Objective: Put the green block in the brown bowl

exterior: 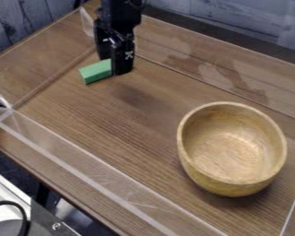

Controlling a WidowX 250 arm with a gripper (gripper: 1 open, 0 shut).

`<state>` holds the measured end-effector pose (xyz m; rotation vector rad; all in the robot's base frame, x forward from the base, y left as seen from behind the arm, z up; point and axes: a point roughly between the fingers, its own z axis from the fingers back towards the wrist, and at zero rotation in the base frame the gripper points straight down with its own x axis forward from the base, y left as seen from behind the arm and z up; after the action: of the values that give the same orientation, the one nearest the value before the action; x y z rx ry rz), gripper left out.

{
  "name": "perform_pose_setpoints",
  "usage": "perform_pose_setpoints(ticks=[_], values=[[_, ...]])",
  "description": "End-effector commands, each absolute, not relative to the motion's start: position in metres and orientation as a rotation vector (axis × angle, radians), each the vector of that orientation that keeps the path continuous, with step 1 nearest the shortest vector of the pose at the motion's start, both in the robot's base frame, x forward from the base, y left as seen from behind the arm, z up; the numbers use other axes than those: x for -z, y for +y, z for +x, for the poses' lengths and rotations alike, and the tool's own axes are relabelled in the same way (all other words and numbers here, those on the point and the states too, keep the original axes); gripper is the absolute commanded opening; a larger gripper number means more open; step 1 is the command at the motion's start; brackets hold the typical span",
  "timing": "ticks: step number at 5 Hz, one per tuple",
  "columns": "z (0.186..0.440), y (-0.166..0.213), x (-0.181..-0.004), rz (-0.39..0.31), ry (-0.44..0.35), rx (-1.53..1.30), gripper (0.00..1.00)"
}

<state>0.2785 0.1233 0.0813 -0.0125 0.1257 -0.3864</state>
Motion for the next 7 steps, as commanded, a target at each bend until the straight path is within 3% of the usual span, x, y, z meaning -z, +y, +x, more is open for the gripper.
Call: perform_pose_setpoints(ticks=[1, 4, 7], values=[[0.287, 0.138, -0.093, 0.034, 0.076, 0.344, 1.0], [0.299, 0.16, -0.085, 0.042, 0.088, 0.325, 1.0], [0.313, 0.167, -0.056, 0.148, 0.107, 0.228, 1.0]])
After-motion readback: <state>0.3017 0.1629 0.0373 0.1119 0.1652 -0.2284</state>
